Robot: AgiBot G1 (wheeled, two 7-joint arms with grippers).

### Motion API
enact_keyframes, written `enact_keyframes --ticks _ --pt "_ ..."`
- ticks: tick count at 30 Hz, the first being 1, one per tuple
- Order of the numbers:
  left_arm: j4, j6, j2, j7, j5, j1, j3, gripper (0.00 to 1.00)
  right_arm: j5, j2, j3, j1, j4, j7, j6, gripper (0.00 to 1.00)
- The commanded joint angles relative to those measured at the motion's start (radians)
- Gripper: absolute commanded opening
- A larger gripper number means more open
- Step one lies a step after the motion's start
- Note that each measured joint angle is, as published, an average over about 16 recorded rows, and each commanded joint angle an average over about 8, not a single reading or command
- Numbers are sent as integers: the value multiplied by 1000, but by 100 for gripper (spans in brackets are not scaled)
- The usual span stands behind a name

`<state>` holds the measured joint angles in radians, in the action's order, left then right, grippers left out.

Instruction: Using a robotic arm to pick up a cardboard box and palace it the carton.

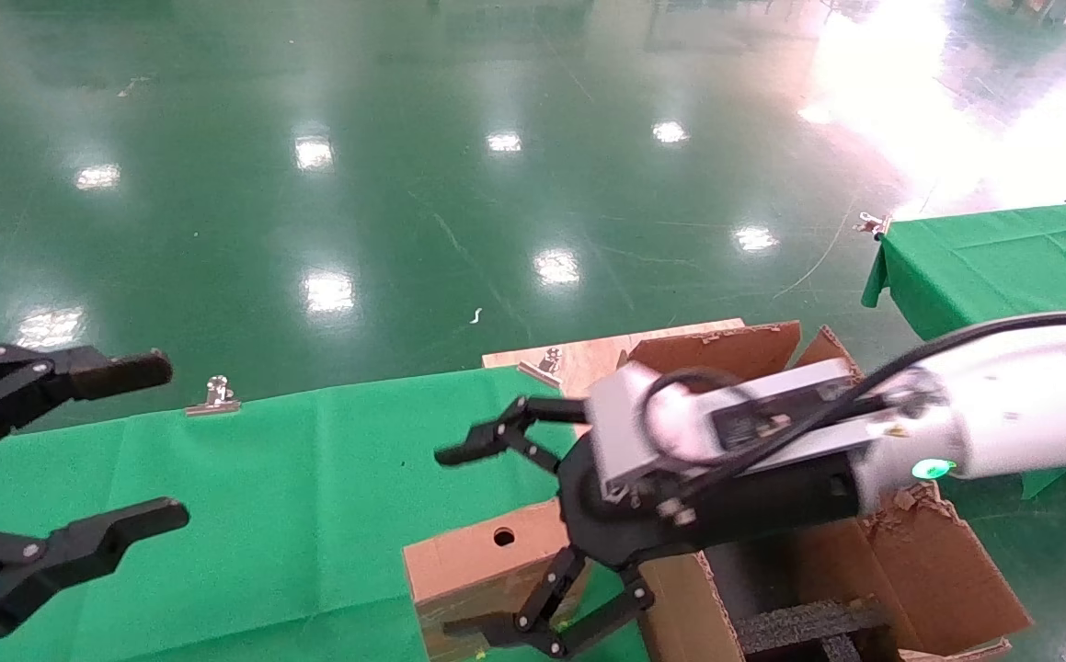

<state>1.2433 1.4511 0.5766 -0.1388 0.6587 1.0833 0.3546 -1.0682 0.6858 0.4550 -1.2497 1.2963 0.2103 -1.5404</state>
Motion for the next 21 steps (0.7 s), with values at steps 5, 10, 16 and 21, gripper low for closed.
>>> enact_keyframes --ticks 5,10,16,21 --pt "0 0 0 0 0 0 0 0 -183 63 103 -102 -18 -2 -20 100" --pt "0 0 0 0 0 0 0 0 -291 117 177 -159 -53 -19 -23 100" --pt "0 0 0 0 0 0 0 0 -380 171 241 -210 -104 -61 -18 100" --pt "0 0 0 0 0 0 0 0 -444 206 287 -242 -143 -97 -17 100"
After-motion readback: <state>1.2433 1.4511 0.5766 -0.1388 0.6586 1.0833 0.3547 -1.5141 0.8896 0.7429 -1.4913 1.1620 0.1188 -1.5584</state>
